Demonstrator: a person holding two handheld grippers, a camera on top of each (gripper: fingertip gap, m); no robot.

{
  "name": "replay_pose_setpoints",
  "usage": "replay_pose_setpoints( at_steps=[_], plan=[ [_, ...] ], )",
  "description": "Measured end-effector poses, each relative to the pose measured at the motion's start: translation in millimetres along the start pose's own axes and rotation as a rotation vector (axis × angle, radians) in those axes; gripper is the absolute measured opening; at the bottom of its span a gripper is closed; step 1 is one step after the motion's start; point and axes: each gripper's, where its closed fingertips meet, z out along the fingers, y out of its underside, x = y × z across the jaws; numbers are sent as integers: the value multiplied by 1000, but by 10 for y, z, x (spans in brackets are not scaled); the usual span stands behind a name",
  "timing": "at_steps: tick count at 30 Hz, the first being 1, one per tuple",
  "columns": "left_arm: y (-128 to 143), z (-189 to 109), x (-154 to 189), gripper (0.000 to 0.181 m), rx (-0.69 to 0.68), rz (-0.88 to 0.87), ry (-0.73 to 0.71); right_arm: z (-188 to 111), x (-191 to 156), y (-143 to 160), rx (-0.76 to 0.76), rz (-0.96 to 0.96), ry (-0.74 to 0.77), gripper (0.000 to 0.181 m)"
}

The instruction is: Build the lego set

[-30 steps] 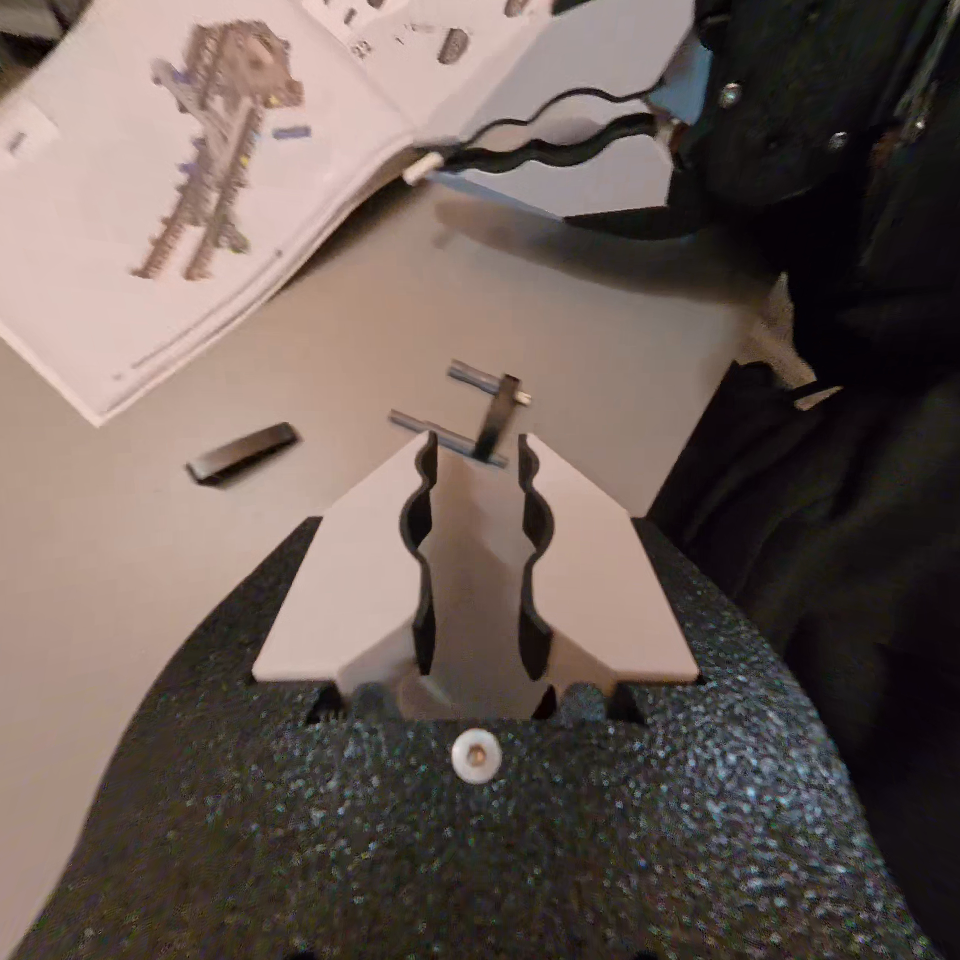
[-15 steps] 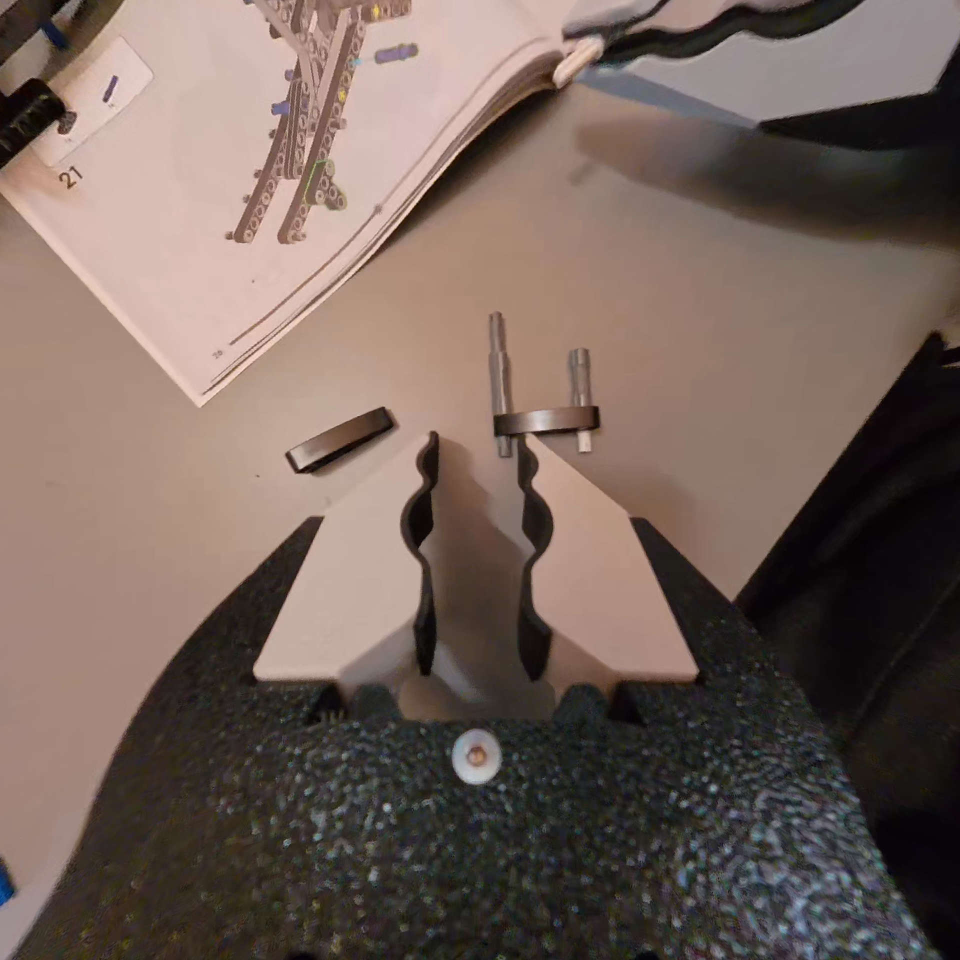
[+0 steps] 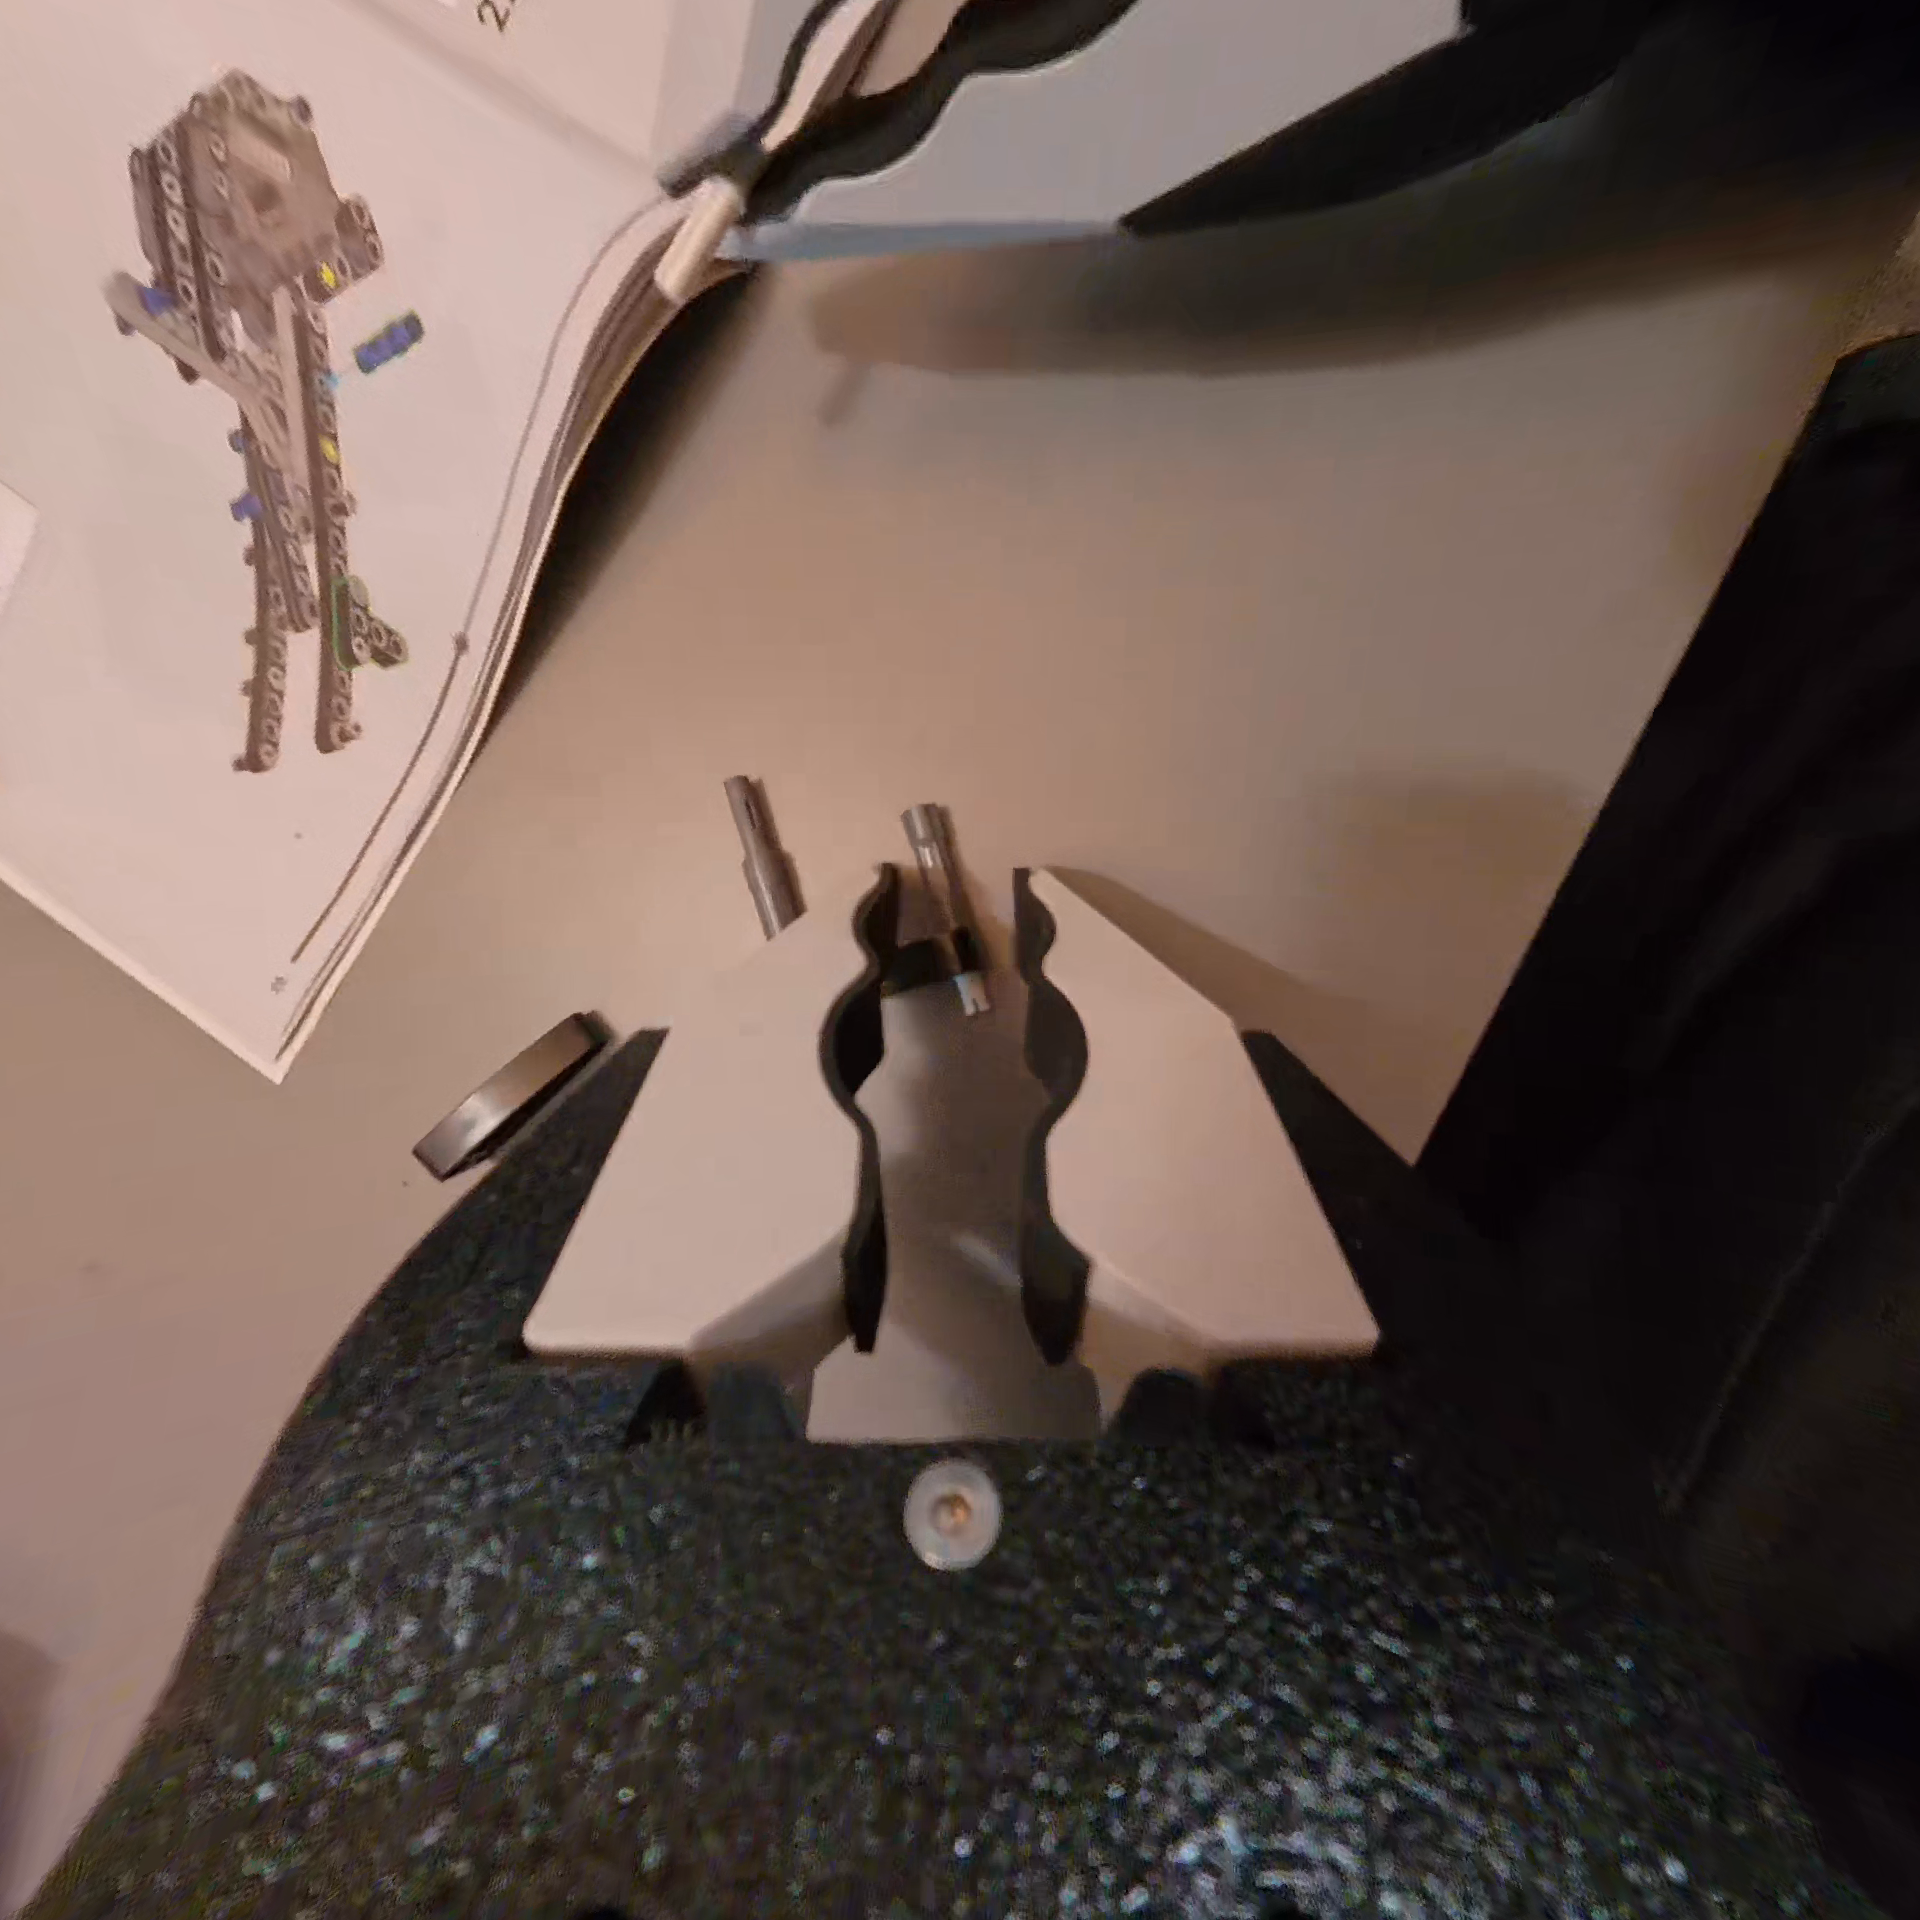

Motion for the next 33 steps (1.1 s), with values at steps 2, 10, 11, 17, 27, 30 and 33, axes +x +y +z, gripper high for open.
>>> replay_pose_setpoints(
  at_steps=[2,10,11,17,27,30,33],
  plan=[
    [10,14,-12,4,-17,-12,29,-10,16,15,-1,1,6,2],
    [-460,-379,136,5,392,-267,456,-91,110,98,-6,16,26,2],
    [-560,-520,175,4,482,-361,603,-109,134,113,-5,23,32,2],
    [-397,-502,-53,5,504,-792,1055,-139,131,70,15,36,19,2],
    [229,-152,-602,21,211,-609,382,-147,126,75,16,41,17,2],
    [179,-296,-707,23,254,-570,306,-150,125,78,13,38,17,2],
    [177,-479,-710,23,264,-441,218,-157,134,80,14,40,20,2]
  ],
)
